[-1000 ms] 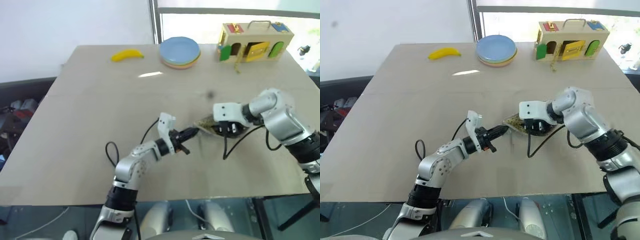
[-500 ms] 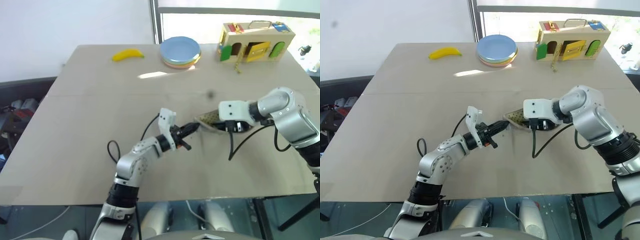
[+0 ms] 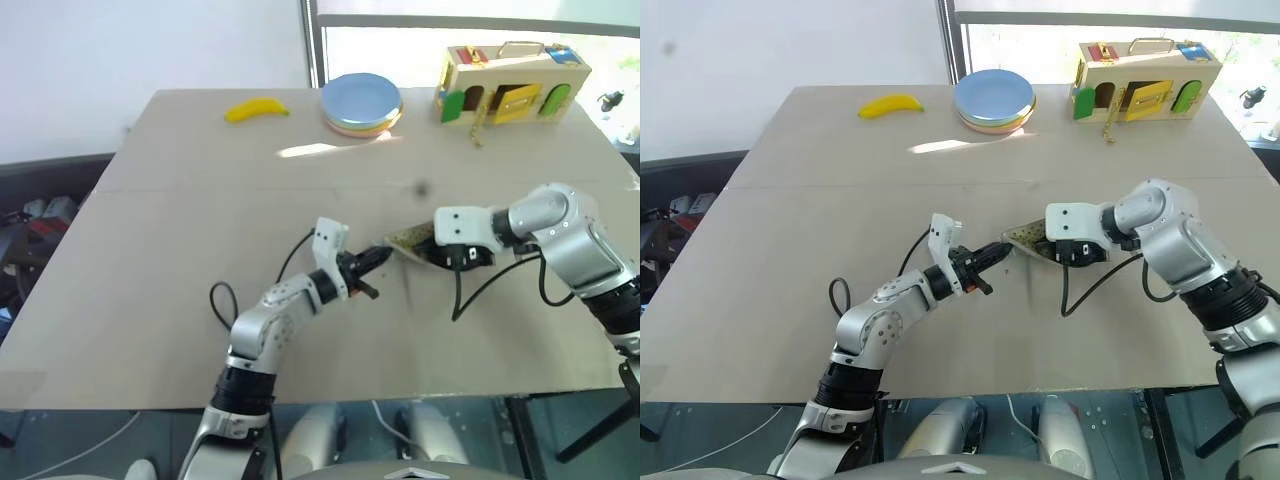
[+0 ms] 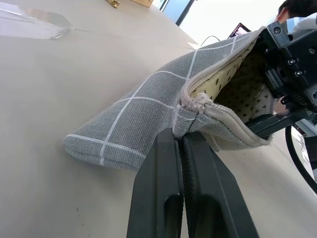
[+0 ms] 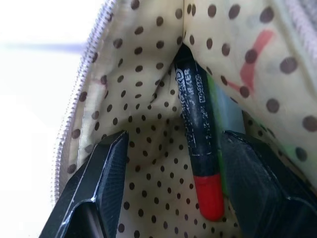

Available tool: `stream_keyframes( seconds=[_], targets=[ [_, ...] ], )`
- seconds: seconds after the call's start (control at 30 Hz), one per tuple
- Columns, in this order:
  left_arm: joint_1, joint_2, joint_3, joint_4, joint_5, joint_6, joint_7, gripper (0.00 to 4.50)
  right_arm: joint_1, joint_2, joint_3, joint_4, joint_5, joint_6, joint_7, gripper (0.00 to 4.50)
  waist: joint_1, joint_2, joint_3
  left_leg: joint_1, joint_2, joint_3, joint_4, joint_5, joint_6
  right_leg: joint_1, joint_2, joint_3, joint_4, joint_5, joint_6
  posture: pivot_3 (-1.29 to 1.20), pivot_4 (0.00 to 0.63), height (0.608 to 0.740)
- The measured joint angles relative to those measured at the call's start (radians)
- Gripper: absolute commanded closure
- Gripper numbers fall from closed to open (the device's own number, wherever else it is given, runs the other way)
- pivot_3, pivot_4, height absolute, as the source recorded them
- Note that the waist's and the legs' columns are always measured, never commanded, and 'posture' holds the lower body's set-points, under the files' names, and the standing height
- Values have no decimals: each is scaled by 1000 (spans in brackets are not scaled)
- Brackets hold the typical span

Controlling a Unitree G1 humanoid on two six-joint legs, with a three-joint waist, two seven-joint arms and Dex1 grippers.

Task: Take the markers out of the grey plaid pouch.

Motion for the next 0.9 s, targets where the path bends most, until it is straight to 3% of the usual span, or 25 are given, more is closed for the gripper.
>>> stream_keyframes(
  seconds=[0.63,0.73,0.87,0.9],
  targets=[
    [-3,-9,8,15,-1,9,2,4500,-70,131,40,303,-77,-136,5,1537,-17,-2,-2,7,0,0,1,0,0,4,0,0,1,0,0,0,150,740],
    [-2,-14,8,17,-1,10,8,4500,-73,137,41,322,-80,-154,14,2369,-17,-2,-2,11,0,0,0,0,0,9,0,0,0,0,0,0,150,740],
    [0,-17,9,19,0,10,11,4500,-65,138,43,323,-79,-163,32,3982,-17,-2,-2,18,0,0,-1,0,0,16,0,1,0,0,0,0,150,740],
    [1,-18,9,20,0,10,11,4500,-65,138,41,321,-80,-163,32,4103,-17,-2,-2,18,0,0,-1,0,0,16,0,0,0,0,0,0,150,740]
  ],
)
